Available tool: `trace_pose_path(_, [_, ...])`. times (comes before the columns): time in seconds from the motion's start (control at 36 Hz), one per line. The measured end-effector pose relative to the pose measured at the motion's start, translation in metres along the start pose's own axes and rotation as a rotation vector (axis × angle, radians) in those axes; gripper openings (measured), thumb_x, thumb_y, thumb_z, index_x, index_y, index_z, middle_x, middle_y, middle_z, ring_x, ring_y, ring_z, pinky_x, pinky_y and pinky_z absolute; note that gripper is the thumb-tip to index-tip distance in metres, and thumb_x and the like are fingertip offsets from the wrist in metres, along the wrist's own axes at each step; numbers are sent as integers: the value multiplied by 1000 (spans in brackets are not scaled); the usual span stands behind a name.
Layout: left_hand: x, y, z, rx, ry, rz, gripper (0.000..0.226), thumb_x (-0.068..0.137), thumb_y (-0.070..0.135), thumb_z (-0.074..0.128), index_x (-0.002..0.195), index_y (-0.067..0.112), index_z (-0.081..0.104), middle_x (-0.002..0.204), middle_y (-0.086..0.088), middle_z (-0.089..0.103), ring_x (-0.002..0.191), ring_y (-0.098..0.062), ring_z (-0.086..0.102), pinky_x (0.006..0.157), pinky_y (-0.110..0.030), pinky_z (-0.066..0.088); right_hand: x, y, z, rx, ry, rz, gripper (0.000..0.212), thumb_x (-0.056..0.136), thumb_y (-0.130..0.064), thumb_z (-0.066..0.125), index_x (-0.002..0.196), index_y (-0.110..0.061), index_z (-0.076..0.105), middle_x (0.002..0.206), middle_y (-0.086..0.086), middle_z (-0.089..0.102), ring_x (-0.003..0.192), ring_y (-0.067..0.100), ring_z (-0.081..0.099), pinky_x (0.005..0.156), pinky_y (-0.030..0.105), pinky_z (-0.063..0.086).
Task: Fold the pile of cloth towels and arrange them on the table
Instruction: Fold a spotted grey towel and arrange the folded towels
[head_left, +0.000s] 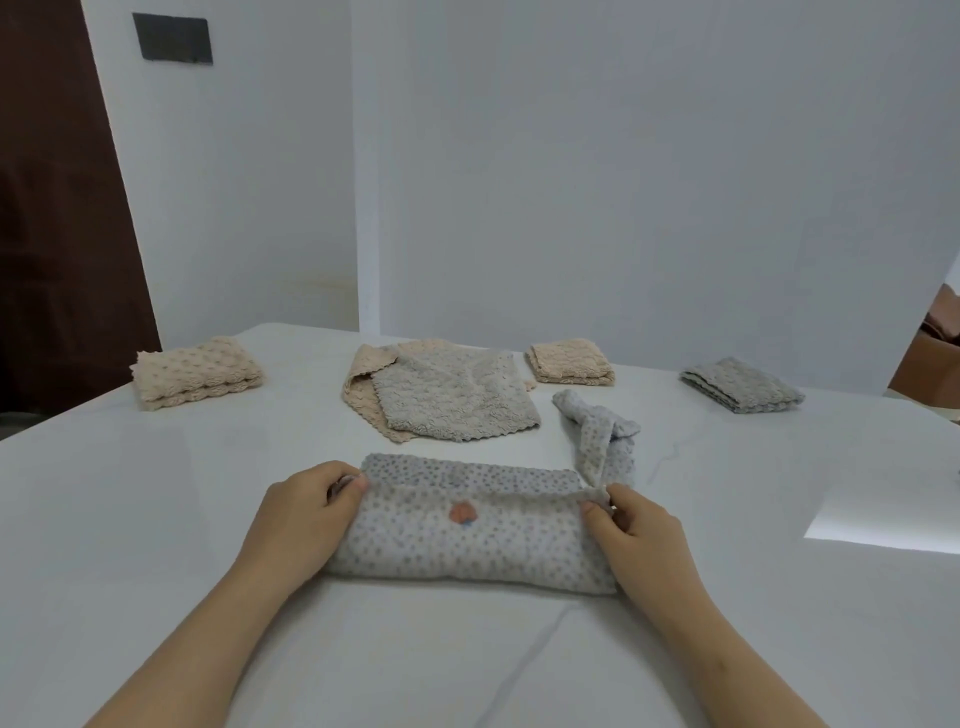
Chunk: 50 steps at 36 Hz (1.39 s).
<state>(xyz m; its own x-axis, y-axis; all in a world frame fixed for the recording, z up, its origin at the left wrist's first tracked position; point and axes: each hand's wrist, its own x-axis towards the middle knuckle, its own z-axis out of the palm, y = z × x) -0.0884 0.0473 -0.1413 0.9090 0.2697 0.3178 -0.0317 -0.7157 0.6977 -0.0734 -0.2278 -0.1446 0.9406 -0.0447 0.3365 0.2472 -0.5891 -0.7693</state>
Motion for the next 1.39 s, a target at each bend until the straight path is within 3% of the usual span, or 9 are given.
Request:
trace_pose_path(0.14, [1, 6, 3, -164, 78, -22, 14, 91, 16, 55, 84, 25, 64, 81, 12, 62, 77, -3, 52, 62, -8, 33, 2, 1, 4, 74, 65, -26, 40, 91, -19, 55, 58, -15, 33, 45, -12, 36, 49, 4, 34, 49, 17, 27])
trace_pose_path(0.39, [1, 4, 9, 72, -72, -41, 23, 95, 17, 44, 104, 22, 65, 97, 5, 64, 102, -19, 57, 75, -23, 33, 3, -1, 2, -57, 29, 34, 40, 93, -25, 51, 58, -14, 35, 52, -5, 39, 54, 11, 37, 53, 25, 27])
trace_pose_path(0.69, [5, 5, -1, -301, -64, -118, 9, 86, 22, 62, 81, 28, 63, 45, 10, 56, 63, -12, 51, 60, -25, 37, 6, -4, -6, 63, 22, 107, 32, 87, -22, 58, 60, -7, 49, 50, -4, 41, 52, 12, 35, 53, 25, 27])
trace_pose_path(0.78, [14, 11, 0, -362, -54, -153, 5, 84, 21, 66, 80, 24, 66, 63, 5, 64, 70, -17, 56, 62, -26, 39, 13, -1, -7, 150, 55, 143, 30, 86, -20, 59, 66, 1, 51, 53, 0, 41, 55, 15, 35, 58, 27, 28])
trace_pose_path(0.92, [41, 20, 0, -270, -44, -159, 8, 84, 23, 65, 78, 18, 67, 78, -2, 66, 69, -17, 53, 53, -25, 35, 30, -2, -2, 187, 37, 194, 34, 85, -18, 60, 55, -14, 44, 42, -12, 38, 52, 14, 34, 60, 30, 31])
trace_pose_path(1.03, [47, 17, 10, -201, -38, -169, 8, 83, 22, 67, 75, 19, 66, 79, -1, 66, 79, -17, 57, 67, -27, 40, 38, -4, 4, 198, 20, 210, 28, 84, -18, 62, 60, -12, 48, 49, -7, 40, 53, 13, 36, 58, 30, 33])
trace_pose_path(1.17, [45, 7, 19, -54, -61, -96, 7, 83, 24, 66, 80, 18, 69, 79, 4, 65, 79, -11, 55, 60, -13, 34, 35, 8, 11, 143, 32, 211, 23, 83, -16, 60, 63, -11, 49, 53, -3, 41, 52, 12, 36, 51, 25, 31])
trace_pose_path(1.28, [50, 0, 15, 12, -44, -61, 8, 82, 25, 66, 78, 19, 69, 81, 3, 67, 81, -12, 58, 62, -19, 36, 35, 8, 12, 29, 25, 172, 21, 85, -16, 57, 66, -11, 49, 55, -4, 45, 52, 10, 39, 42, 13, 33])
trace_pose_path(1.39, [51, -5, 15, 69, -111, -52, 9, 81, 26, 67, 72, 24, 66, 77, 7, 65, 77, -8, 56, 60, -16, 35, 35, 12, 15, -158, 6, 167, 17, 84, -21, 54, 68, -17, 49, 57, -6, 49, 57, 12, 45, 56, 27, 38])
